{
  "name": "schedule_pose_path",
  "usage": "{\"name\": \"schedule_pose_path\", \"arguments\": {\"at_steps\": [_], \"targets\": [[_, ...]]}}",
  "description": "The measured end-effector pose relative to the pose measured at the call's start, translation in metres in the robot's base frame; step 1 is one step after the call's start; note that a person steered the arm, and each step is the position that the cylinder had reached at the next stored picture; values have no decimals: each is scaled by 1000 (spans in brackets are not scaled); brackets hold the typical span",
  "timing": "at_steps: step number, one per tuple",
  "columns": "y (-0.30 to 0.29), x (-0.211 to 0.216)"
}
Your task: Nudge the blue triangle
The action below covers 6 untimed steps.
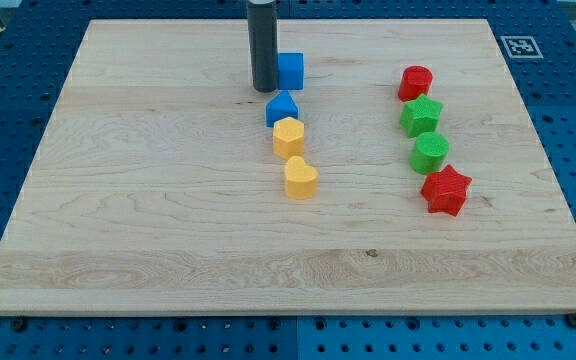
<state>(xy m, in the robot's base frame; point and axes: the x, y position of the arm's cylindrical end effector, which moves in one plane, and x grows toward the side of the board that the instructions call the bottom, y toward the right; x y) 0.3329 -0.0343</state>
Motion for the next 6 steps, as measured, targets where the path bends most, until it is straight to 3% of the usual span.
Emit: {"name": "schedule_pose_path", "arguments": {"at_steps": [3,4,6], "targets": [[-88,24],[-85,58],[-29,67]]}}
